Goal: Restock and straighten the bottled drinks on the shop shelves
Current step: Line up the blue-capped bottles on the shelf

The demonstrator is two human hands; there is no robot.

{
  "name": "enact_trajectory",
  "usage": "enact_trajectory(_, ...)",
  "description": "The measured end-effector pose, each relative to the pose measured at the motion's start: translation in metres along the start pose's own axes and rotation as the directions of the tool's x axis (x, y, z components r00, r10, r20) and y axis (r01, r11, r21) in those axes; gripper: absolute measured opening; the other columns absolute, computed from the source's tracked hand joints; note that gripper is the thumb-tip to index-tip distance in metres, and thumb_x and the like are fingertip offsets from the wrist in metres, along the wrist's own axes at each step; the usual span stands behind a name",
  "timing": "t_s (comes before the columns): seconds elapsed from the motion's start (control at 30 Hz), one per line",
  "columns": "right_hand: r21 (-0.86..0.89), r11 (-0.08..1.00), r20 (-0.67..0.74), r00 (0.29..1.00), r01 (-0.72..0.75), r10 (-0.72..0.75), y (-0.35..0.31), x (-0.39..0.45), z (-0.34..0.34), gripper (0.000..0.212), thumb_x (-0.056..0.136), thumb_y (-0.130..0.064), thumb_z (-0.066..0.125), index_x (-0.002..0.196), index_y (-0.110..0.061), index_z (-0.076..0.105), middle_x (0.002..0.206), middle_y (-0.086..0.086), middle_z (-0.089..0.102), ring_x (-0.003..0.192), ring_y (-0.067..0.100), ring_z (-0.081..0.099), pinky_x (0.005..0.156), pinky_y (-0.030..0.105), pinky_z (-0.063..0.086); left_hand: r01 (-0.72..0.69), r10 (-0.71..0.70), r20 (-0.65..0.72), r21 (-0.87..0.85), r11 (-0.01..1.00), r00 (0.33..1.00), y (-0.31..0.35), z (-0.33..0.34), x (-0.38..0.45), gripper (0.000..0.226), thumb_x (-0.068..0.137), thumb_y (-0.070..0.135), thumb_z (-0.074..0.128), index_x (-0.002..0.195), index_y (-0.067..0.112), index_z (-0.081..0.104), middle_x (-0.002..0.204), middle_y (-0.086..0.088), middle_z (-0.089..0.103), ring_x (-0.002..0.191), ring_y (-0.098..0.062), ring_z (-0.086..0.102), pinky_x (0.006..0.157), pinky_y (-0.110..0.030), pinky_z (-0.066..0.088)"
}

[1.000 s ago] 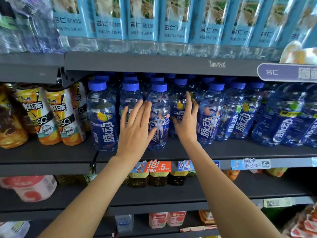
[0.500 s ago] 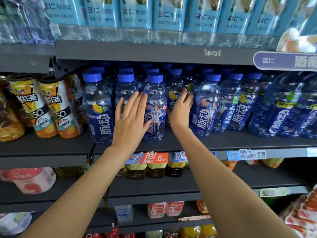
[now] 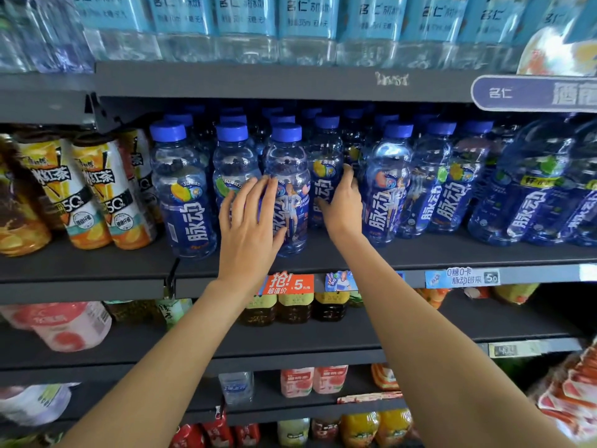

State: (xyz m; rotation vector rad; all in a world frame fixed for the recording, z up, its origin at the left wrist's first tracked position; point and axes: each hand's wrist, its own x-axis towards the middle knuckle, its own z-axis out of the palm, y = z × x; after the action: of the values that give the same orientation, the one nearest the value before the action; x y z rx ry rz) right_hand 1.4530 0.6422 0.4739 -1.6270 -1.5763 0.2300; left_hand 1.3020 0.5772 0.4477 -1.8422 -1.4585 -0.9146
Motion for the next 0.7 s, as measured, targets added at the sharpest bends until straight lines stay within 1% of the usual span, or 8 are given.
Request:
enact_trajectory(0.07, -0.117, 0.982, -0.037, 0.987, 0.15, -0.155, -0.002, -0.007, -0.01, 0.066, 0.087, -0.004, 0.06, 0.142, -0.001, 0.023, 0.139, 0.02, 0.038, 0.123, 0.034, 0.043, 0.096, 0.039, 0.04, 0.021, -0.021, 0.003, -0.013, 1.0, 1.0, 0.003, 0.0, -0.002, 0.067, 0.081, 0.03, 0.06, 0.138, 0.007, 0.035, 0.137, -0.012, 0.046, 0.13, -0.023, 0.027, 0.108, -0.042, 0.02)
enact_trajectory(0.17, -0.295, 0.884, -0.373, 0.808, 0.362, -0.456, 0.003, -0.018, -0.032, 0.047, 0.079, 0.001, 0.059, 0.125, 0.001, 0.048, 0.126, 0.023, 0.048, 0.112, 0.031, 0.041, 0.092, 0.045, 0.044, 0.074, -0.074, 0.014, -0.041, 0.996, 0.997, 0.009, 0.001, -0.008, 0.069, 0.078, 0.028, 0.065, 0.138, 0.009, 0.035, 0.136, -0.012, 0.048, 0.129, -0.023, 0.029, 0.104, -0.044, 0.028)
enact_trajectory(0.2, -0.323, 0.892, -0.475, 0.761, 0.316, -0.442, 0.007, -0.021, -0.042, 0.047, 0.078, -0.004, 0.061, 0.123, -0.001, 0.049, 0.126, 0.022, 0.048, 0.112, 0.03, 0.039, 0.091, 0.045, 0.043, 0.093, -0.091, 0.024, -0.048, 0.995, 0.996, 0.011, 0.001, -0.011, 0.071, 0.077, 0.027, 0.068, 0.138, 0.009, 0.035, 0.135, -0.012, 0.048, 0.128, -0.023, 0.029, 0.102, -0.045, 0.032)
enact_trajectory(0.27, -0.269, 0.956, -0.519, 0.819, 0.115, -0.245, 0.02, -0.023, -0.056, 0.061, 0.078, -0.017, 0.067, 0.133, -0.004, 0.042, 0.135, 0.022, 0.039, 0.121, 0.035, 0.037, 0.096, 0.047, 0.038, 0.129, -0.127, 0.035, -0.059, 0.99, 0.991, 0.015, 0.001, -0.012, 0.069, 0.076, 0.027, 0.067, 0.137, 0.009, 0.038, 0.13, -0.012, 0.051, 0.124, -0.023, 0.032, 0.096, -0.046, 0.039)
enact_trajectory(0.33, -0.179, 0.981, -0.362, 0.932, -0.072, 0.003, 0.032, -0.022, -0.059, 0.083, 0.079, -0.025, 0.071, 0.143, -0.003, 0.024, 0.142, 0.021, 0.029, 0.127, 0.038, 0.035, 0.101, 0.045, 0.034, 0.182, -0.18, 0.047, -0.065, 0.981, 0.983, 0.019, -0.001, -0.01, 0.062, 0.077, 0.028, 0.063, 0.133, 0.01, 0.043, 0.12, -0.013, 0.055, 0.115, -0.026, 0.041, 0.088, -0.045, 0.044)
enact_trajectory(0.4, -0.102, 0.981, -0.217, 0.966, -0.168, 0.143, 0.038, -0.018, -0.054, 0.092, 0.08, -0.027, 0.071, 0.146, -0.003, 0.011, 0.145, 0.02, 0.025, 0.126, 0.038, 0.037, 0.102, 0.045, 0.036, 0.248, -0.237, 0.099, -0.119, 0.961, 0.966, 0.021, -0.002, -0.012, 0.054, 0.08, 0.027, 0.063, 0.128, 0.008, 0.047, 0.112, -0.013, 0.057, 0.103, -0.03, 0.054, 0.082, -0.043, 0.045)
enact_trajectory(0.53, -0.016, 0.965, -0.225, 0.942, -0.261, 0.25, 0.032, -0.02, -0.045, 0.087, 0.078, -0.026, 0.073, 0.141, -0.004, 0.019, 0.139, 0.018, 0.031, 0.119, 0.038, 0.043, 0.097, 0.046, 0.038, 0.404, -0.334, 0.279, -0.25, 0.88, 0.9, 0.022, -0.003, -0.022, 0.05, 0.088, 0.03, 0.06, 0.127, 0.003, 0.047, 0.112, -0.009, 0.061, 0.1, -0.027, 0.06, 0.084, -0.038, 0.044)
enact_trajectory(0.7, -0.006, 0.99, -0.196, 0.971, -0.142, 0.138, 0.011, -0.046, -0.018, 0.089, 0.076, -0.032, 0.075, 0.141, -0.006, 0.021, 0.132, 0.017, 0.034, 0.117, 0.034, 0.039, 0.095, 0.04, 0.036, 0.455, -0.405, 0.384, -0.043, 0.89, 0.83, 0.032, -0.008, -0.003, 0.058, 0.089, 0.05, 0.05, 0.125, 0.005, 0.046, 0.116, -0.011, 0.055, 0.096, -0.031, 0.061, 0.064, -0.033, 0.041)
